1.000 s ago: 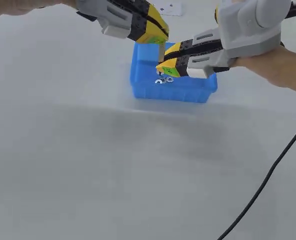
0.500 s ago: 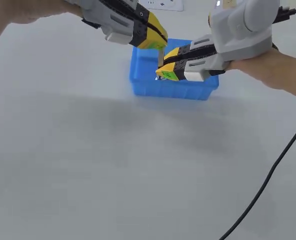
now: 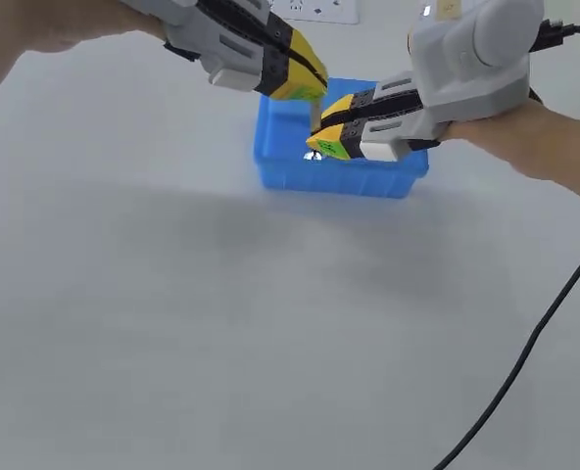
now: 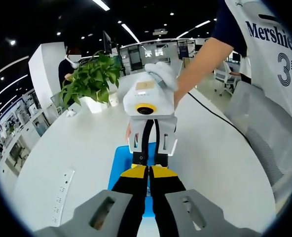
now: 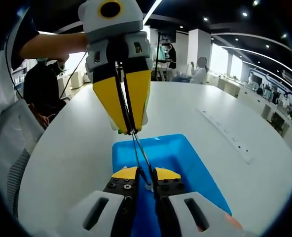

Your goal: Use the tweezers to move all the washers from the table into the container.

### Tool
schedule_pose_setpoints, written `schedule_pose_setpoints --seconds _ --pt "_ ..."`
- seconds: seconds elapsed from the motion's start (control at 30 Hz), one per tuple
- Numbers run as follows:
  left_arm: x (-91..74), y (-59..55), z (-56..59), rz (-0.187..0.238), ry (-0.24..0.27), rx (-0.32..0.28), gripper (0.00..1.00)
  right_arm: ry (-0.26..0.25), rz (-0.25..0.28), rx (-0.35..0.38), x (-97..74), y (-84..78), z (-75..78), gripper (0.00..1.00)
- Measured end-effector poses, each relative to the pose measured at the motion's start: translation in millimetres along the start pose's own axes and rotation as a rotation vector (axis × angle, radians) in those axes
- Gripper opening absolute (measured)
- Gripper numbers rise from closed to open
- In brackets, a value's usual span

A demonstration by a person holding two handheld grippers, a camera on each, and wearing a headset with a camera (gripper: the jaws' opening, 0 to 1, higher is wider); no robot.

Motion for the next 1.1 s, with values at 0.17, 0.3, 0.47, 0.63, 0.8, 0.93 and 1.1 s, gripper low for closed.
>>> schedule_pose_setpoints --seconds 0.17,0.3,0.47,0.63,0.8,0.93,1.1 --pt "-3.1 2.8 1.1 -0.003 0.003 0.010 0.05 -0.005 0.004 -0.010 -2.2 2.5 -2.2 0.12" --pt "-7.4 6.0 1.9 -0.006 0.010 0.021 0.05 -0.012 0.013 -0.020 -5.3 4.9 -3.1 0.12" --pt "-16.1 10.8 2.6 -0.003 0.025 0.027 0.05 -0.023 0.021 -0.037 -13.9 10.4 -3.2 0.11" --pt "-28.3 20.1 7.2 0.017 0.039 0.040 0.05 -0.047 0.037 -0.070 -28.5 15.3 -7.3 0.10" --pt "-36.8 30.2 14.7 0.016 0.044 0.068 0.05 -0.063 0.042 -0.086 -41.7 19.5 -16.7 0.09" --pt "-46.6 38.4 23.6 0.016 0.049 0.093 0.05 -0.077 0.042 -0.108 -53.1 25.6 -26.3 0.08" --pt "-56.5 46.8 37.9 0.021 0.053 0.114 0.05 -0.086 0.033 -0.132 -66.5 30.8 -40.9 0.08"
Point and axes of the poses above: the centre of the closed fingertips' face, and the gripper's own axes: x roughly forward along the fingers, z roughly to its right, y roughly out of its top, the point moved 9 cm from there along -x, roughly backward along the fingers, and after that the axes turned 14 degrees about -z, right-handed, at the moved point
